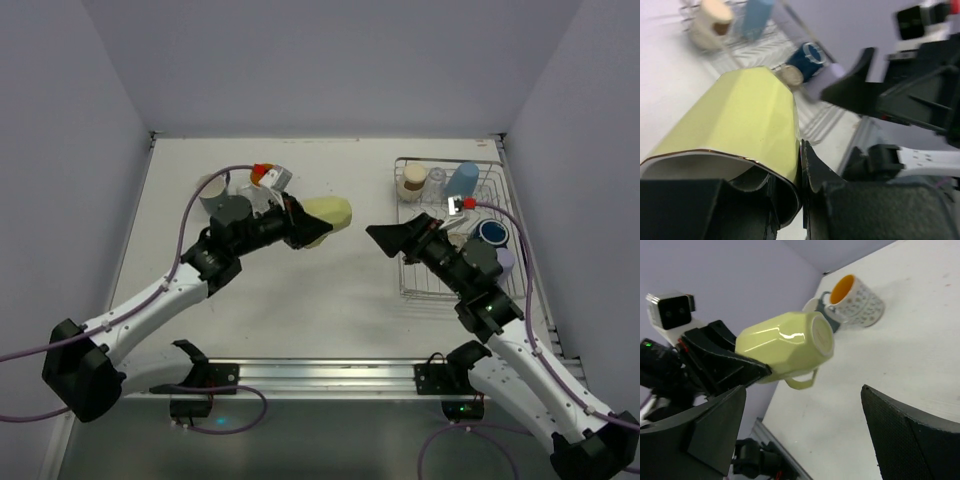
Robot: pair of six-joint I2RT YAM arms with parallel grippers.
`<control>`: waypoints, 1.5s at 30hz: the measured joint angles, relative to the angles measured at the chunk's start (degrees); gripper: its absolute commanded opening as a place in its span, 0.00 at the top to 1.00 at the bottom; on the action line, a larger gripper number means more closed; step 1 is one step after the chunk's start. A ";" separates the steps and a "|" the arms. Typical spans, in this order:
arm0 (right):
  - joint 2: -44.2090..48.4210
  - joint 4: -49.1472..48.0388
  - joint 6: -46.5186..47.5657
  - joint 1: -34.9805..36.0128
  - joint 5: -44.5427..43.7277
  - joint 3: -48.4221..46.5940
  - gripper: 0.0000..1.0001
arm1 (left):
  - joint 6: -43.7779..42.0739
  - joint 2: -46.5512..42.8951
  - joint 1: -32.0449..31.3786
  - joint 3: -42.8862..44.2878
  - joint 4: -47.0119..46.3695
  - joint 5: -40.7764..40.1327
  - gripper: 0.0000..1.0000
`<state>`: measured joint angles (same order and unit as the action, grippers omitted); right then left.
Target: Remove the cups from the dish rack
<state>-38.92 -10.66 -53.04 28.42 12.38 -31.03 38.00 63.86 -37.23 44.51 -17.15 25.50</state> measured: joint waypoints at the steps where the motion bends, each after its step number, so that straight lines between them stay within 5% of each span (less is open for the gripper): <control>1: 0.57 2.54 1.16 0.00 -2.12 -0.79 0.01 | -2.25 1.27 0.02 2.78 4.55 -2.62 1.00; 7: 1.49 16.52 8.24 -0.24 -11.39 -5.38 0.01 | -12.55 19.08 0.07 23.98 26.25 -15.02 1.00; 19: 4.26 31.43 16.04 -0.26 -14.25 -7.19 0.01 | -21.77 57.96 0.63 61.68 55.45 -28.68 1.00; 24: 7.02 33.07 16.76 -0.26 -14.23 -6.43 0.01 | -24.24 66.49 1.75 74.51 62.23 -30.91 1.00; 31: 8.63 34.36 17.40 -0.26 -14.45 -5.90 0.01 | -26.16 69.75 4.57 78.31 66.93 -32.24 0.99; 38: 7.56 34.45 17.75 -0.26 -14.78 -5.90 0.01 | -27.80 70.34 5.66 79.23 68.30 -33.29 0.51; 45: 3.78 36.44 18.38 -0.26 -17.66 -7.15 0.06 | -28.11 70.14 5.66 80.08 67.73 -33.92 0.23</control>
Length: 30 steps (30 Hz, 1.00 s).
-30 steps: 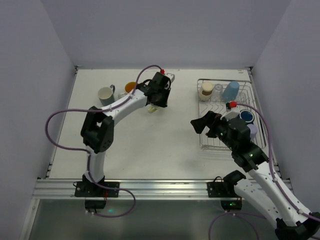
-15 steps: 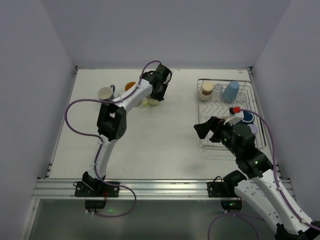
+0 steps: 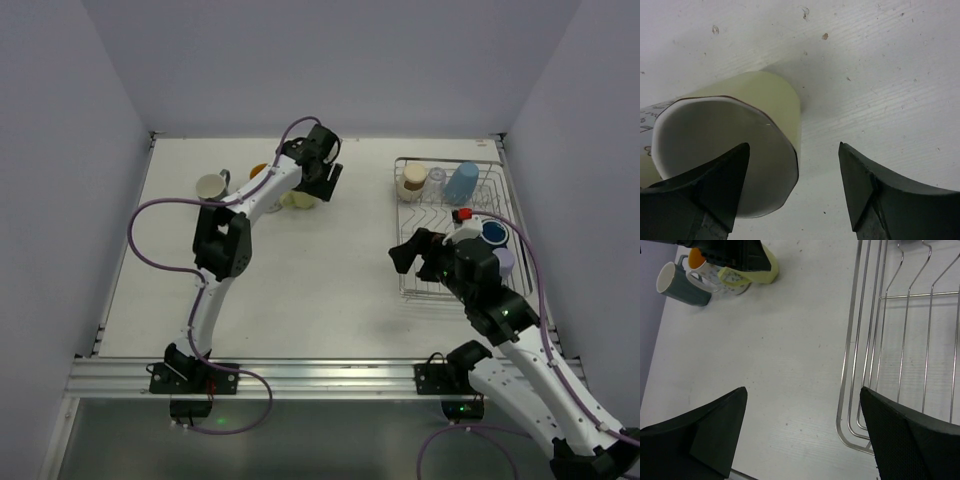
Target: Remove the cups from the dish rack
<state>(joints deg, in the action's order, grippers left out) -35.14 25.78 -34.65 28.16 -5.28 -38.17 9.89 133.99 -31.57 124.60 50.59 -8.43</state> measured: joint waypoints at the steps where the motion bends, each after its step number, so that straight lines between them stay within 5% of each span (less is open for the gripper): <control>1: -0.61 0.46 0.20 0.00 -0.59 -0.70 0.08 | 0.09 -0.13 0.00 0.00 -0.11 -0.02 0.22; 7: -4.66 1.36 1.55 -0.02 -5.92 -5.40 0.23 | 0.59 -4.35 -0.07 -1.77 -0.98 0.15 0.13; 14: -7.26 5.62 2.73 -5.07 -13.77 -7.08 0.28 | 2.14 -17.18 -0.07 -8.26 -6.08 5.07 0.04; 20: -3.80 8.17 3.41 -16.06 -16.59 -7.10 0.20 | 6.91 -43.60 -0.55 -31.74 -19.28 17.35 0.01; 25: -4.31 8.57 4.09 -22.16 -19.78 -7.10 0.01 | 10.08 -69.99 -1.40 -54.31 -30.08 25.77 0.00; 30: -8.92 9.07 4.17 -26.56 -24.02 -7.15 0.04 | 8.79 -86.47 -1.51 -72.50 -33.48 29.46 0.00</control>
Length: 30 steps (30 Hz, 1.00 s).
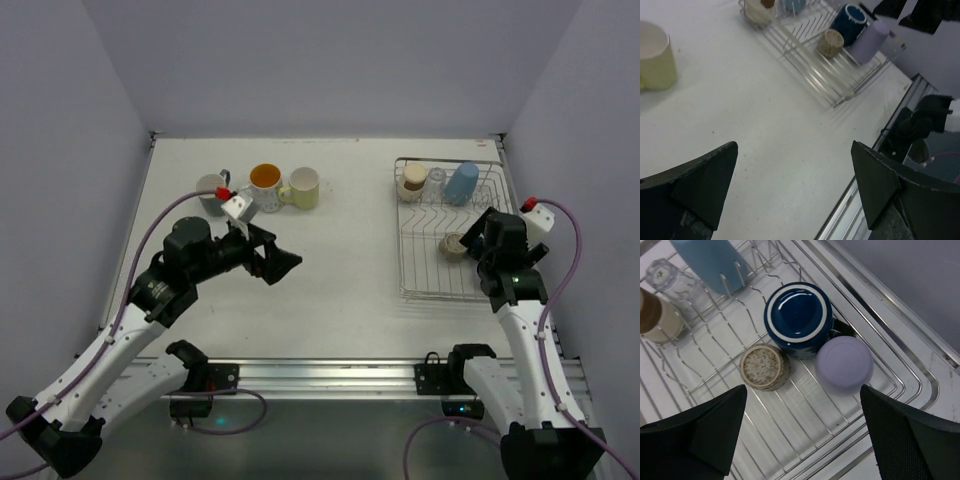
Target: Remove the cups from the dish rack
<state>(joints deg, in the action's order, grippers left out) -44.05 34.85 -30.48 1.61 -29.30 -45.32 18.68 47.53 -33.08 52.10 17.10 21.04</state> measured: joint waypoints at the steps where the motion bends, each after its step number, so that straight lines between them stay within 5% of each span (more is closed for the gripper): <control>1: -1.05 0.02 -0.26 -0.55 -0.61 0.00 0.05 | -0.42 -2.34 0.00 -3.23 0.31 0.09 0.00; 7: -4.85 0.26 -1.68 -4.02 -4.48 0.09 0.08 | -1.99 -12.09 -0.74 -15.32 2.89 -0.76 0.00; 16: -9.62 -0.22 -1.84 -10.43 -0.92 0.11 0.08 | -3.26 -17.25 -9.29 -15.56 3.10 -3.13 0.00; 26: -18.23 -1.46 -1.79 -13.44 4.35 0.11 0.25 | -3.26 -19.37 -12.74 -15.56 3.17 -5.51 0.00; 30: -19.82 -1.84 -1.40 -13.68 4.85 0.11 0.38 | -3.23 -20.09 -12.81 -15.56 3.19 -6.32 0.00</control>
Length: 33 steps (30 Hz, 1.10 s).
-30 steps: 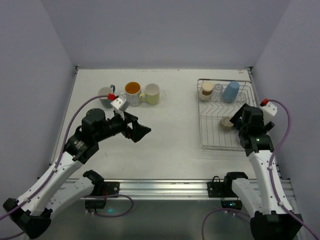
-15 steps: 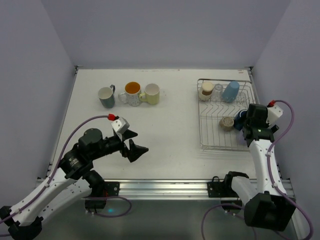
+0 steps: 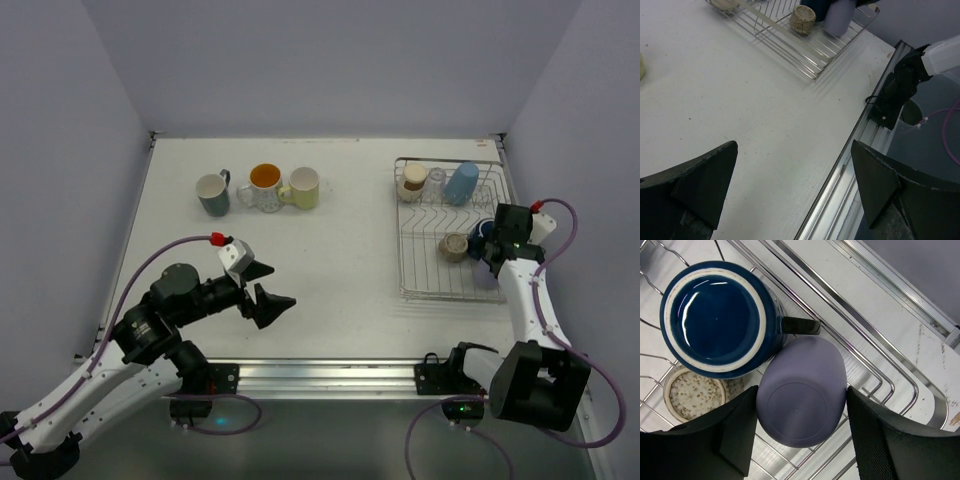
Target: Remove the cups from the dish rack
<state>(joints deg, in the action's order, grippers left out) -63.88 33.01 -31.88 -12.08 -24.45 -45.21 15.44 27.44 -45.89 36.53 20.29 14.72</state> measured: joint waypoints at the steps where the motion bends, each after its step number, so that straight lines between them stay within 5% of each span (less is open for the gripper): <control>1: -0.02 -0.13 0.07 0.00 0.04 0.00 0.43 | 0.00 -0.07 -0.02 0.00 -0.02 -0.09 0.00; 2: 0.00 -0.26 0.13 0.00 0.02 0.00 0.55 | -0.02 -0.09 -0.02 0.00 0.00 -0.22 0.00; 6: 1.38 0.28 0.22 0.00 0.04 0.00 0.65 | 0.00 0.09 -0.02 0.00 0.00 -1.11 0.00; 17: 20.26 2.75 1.07 0.26 6.67 -5.44 0.69 | 0.00 3.65 0.00 0.00 0.00 -3.08 0.00; 24: 29.35 -0.52 -2.01 3.30 25.59 -5.79 0.70 | 4.28 10.05 0.00 0.09 -4.96 1.29 0.04; 33: 26.88 -25.59 -13.66 23.85 51.21 4.46 0.71 | 17.62 22.32 0.00 -0.07 -28.52 8.92 0.14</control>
<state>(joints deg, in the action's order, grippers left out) -36.99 7.42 -45.54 11.77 26.76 -40.75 33.06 49.76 -45.89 36.47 -8.23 23.64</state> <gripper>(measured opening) 0.675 0.879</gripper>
